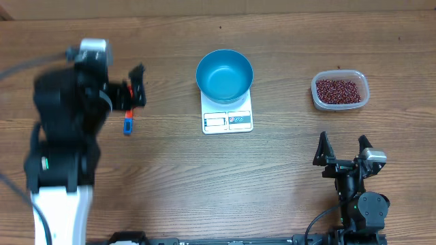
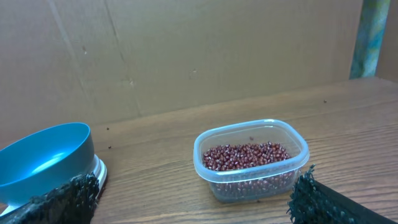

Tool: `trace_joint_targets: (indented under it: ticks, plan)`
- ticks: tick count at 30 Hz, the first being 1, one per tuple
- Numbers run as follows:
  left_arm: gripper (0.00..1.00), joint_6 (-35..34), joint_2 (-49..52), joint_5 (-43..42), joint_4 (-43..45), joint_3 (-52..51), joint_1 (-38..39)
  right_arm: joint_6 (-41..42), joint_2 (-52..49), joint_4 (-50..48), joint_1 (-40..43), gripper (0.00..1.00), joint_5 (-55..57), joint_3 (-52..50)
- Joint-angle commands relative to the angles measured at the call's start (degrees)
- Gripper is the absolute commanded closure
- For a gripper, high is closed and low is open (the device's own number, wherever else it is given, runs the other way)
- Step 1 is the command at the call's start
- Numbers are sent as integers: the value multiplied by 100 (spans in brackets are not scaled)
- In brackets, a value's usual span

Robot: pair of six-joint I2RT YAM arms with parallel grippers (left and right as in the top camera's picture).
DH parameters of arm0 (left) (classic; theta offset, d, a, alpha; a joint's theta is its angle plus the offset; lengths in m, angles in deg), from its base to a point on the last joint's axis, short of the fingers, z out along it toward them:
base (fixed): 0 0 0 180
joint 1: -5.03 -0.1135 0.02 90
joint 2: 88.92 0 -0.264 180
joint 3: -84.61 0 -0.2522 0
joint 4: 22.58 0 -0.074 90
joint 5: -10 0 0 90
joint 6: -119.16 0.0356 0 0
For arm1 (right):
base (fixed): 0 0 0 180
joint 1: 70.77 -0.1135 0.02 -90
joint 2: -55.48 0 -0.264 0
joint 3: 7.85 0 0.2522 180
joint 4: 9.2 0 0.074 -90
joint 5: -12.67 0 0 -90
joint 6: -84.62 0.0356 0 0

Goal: Scoop item into bowl and weigh 150g on scale
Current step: 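Move the left gripper over the red scoop's blue handle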

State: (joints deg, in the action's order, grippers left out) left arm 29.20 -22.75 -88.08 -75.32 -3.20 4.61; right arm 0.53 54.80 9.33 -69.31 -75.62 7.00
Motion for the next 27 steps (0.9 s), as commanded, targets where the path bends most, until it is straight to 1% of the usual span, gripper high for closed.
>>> trace_joint_targets:
  ticks: [1, 5, 7, 8, 12, 14, 15, 17, 23, 27]
  plan:
    - [0, -70, 1082, -1034, -658, 1290, -70, -20, 52, -15, -22, 0, 13, -63]
    - [0, -68, 2227, -1384, -1674, 2636, -116, -20, 52, -15, -22, 0, 13, -63]
    - [0, -70, 2601, -1423, -1766, 3038, -116, -20, 52, -15, -22, 0, 13, -63]
    - [1, -72, 2857, -1497, -1475, 3235, -103, -20, 52, -15, -22, 0, 13, -63]
    - [1, -560, 3141, -1759, -605, 3239, -103, -20, 52, -15, -22, 0, 13, -63]
    - [0, -824, 3268, -1764, -317, 3239, -107, -20, 52, -15, -22, 0, 13, -63]
    - [1, -835, 3307, -1759, -238, 3239, -107, -20, 52, -15, -22, 0, 13, -63]
    - [0, -820, 3379, -1572, -164, 3239, -107, -20, 52, -15, -22, 0, 13, -63]
    - [0, -813, 3410, -1401, -133, 3239, -188, -20, 52, -15, -22, 0, 13, -63]
    - [0, -686, 3427, -1224, -240, 3239, -267, -20, 52, -15, -22, 0, 13, -63]
